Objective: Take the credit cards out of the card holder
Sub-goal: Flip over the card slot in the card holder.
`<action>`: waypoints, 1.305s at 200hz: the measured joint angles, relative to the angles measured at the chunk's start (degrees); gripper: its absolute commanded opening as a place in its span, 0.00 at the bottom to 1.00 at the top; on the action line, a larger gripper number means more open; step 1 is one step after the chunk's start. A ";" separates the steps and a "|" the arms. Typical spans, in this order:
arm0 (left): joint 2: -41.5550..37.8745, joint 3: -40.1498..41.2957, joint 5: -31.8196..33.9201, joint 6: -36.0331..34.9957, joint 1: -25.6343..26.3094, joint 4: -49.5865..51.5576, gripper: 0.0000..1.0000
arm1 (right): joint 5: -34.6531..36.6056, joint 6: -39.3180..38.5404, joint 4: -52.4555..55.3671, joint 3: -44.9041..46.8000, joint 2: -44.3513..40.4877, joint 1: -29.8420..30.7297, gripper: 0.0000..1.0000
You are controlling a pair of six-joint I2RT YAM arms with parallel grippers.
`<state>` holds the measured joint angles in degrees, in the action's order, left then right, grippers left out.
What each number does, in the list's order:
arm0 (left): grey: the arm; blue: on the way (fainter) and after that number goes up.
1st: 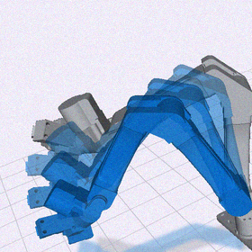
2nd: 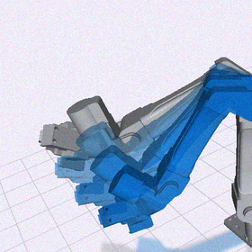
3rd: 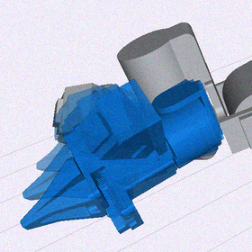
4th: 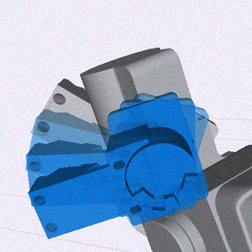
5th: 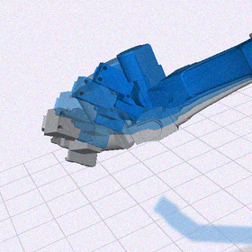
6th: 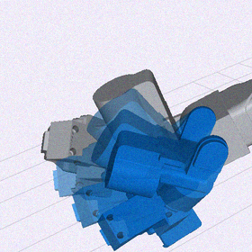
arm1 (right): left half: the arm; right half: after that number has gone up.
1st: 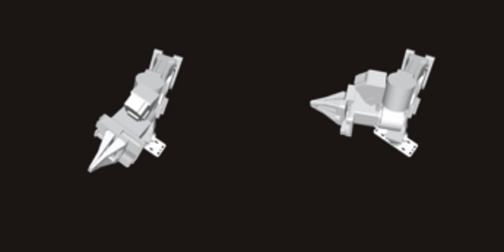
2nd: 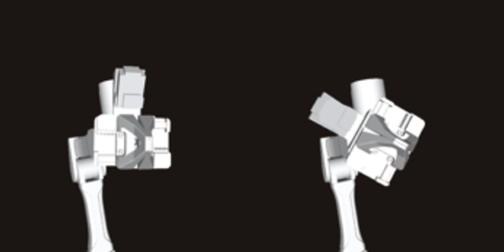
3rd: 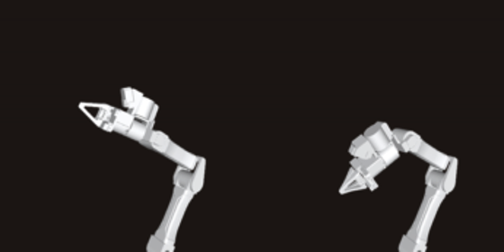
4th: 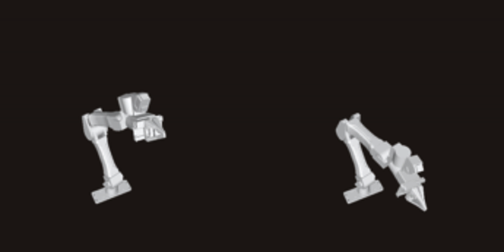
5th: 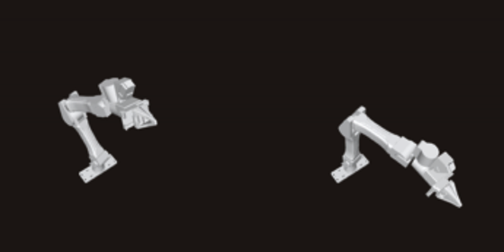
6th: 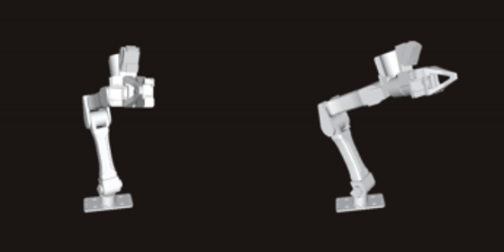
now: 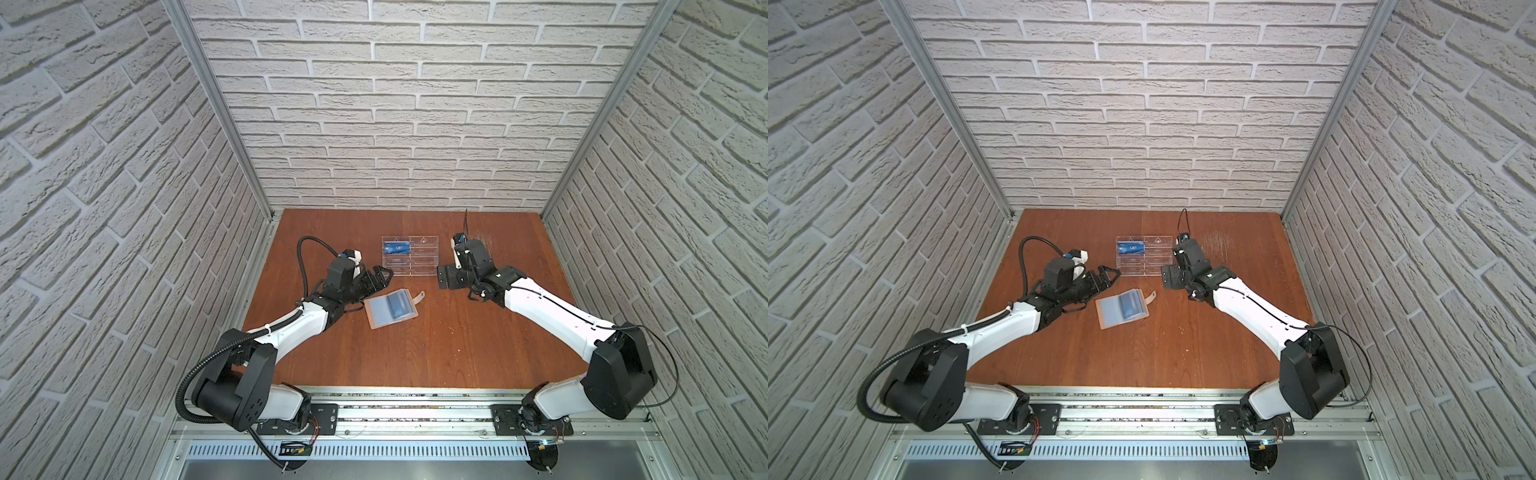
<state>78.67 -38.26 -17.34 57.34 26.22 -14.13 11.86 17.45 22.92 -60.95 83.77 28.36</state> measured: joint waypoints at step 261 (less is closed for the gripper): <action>12.59 10.91 1.79 16.76 3.61 -24.20 0.98 | -16.98 4.63 -16.06 9.60 13.46 5.42 1.00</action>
<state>91.26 -27.35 -15.55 74.11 29.82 -38.33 -5.13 22.09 6.85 -51.35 97.23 33.78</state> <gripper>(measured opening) 0.982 0.995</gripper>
